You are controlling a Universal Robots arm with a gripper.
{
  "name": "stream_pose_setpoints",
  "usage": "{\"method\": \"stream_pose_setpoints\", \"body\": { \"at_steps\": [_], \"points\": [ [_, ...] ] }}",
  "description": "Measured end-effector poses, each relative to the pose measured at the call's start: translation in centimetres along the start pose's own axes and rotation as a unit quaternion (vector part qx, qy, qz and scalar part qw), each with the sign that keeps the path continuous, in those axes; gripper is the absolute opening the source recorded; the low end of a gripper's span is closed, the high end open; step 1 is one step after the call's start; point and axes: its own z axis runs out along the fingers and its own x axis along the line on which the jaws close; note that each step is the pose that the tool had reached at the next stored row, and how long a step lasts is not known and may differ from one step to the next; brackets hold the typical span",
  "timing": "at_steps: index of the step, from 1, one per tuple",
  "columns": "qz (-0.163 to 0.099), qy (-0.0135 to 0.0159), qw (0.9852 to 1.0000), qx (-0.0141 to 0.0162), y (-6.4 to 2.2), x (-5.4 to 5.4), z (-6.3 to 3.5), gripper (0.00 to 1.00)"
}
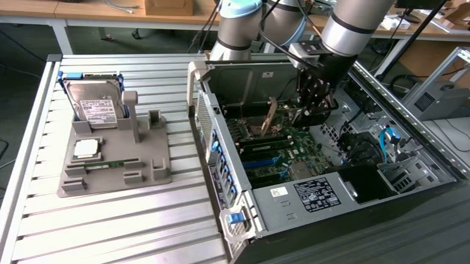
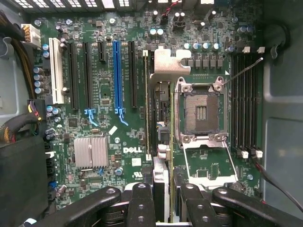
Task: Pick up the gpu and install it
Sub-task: 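Insert the gpu into the slot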
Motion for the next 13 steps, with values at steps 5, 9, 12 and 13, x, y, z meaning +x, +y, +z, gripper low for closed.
{"method": "stream_pose_setpoints", "body": {
  "at_steps": [5, 9, 12, 13],
  "points": [
    [0.0, 0.0, 1.0, 0.0, 0.09, 0.1, 0.05, 0.27],
    [0.0, 0.0, 1.0, 0.0, 0.17, 0.19, 0.09, 0.27],
    [0.0, 0.0, 1.0, 0.0, 0.23, 0.26, 0.12, 0.27],
    [0.0, 0.0, 1.0, 0.0, 0.24, 0.27, 0.13, 0.27]
  ]
}}
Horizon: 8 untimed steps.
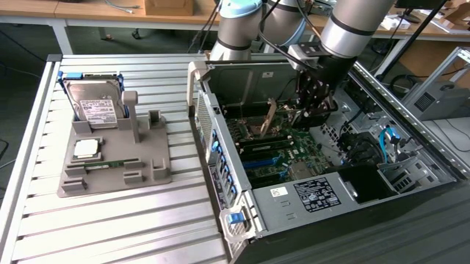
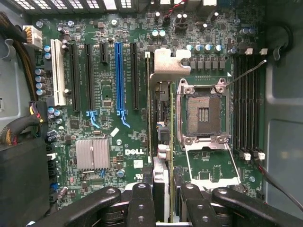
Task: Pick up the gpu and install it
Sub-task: 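Insert the gpu into the slot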
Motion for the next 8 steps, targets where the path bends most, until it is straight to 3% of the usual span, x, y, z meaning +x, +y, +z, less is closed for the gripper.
{"method": "stream_pose_setpoints", "body": {
  "at_steps": [8],
  "points": [
    [0.0, 0.0, 1.0, 0.0, 0.11, 0.13, 0.08, 0.27]
  ]
}}
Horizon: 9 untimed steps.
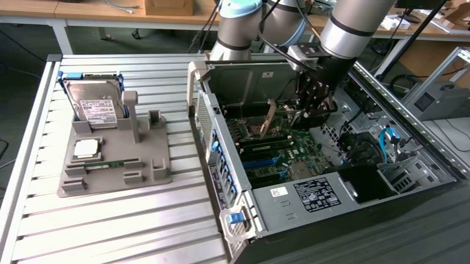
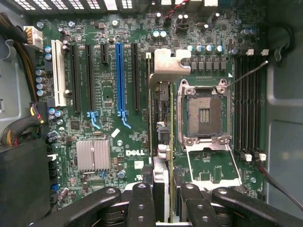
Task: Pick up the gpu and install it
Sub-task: 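Insert the gpu into the slot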
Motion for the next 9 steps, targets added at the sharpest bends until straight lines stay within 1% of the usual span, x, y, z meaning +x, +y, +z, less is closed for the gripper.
{"method": "stream_pose_setpoints", "body": {
  "at_steps": [9],
  "points": [
    [-0.001, 0.0, 1.0, 0.0, 0.19, 0.3, 0.28, 0.27]
  ]
}}
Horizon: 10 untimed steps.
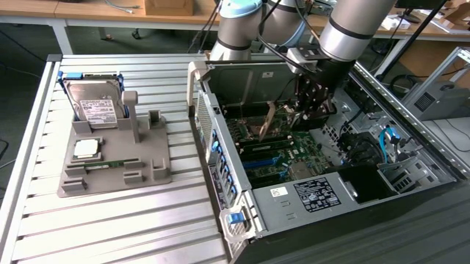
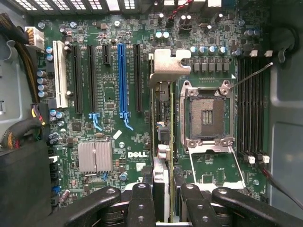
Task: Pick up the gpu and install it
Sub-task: 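Insert the gpu into the slot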
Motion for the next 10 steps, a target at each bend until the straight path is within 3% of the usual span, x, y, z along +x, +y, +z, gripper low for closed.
{"method": "stream_pose_setpoints", "body": {
  "at_steps": [10],
  "points": [
    [-0.001, 0.0, 1.0, 0.0, 0.2, 0.34, 0.42, 0.27]
  ]
}}
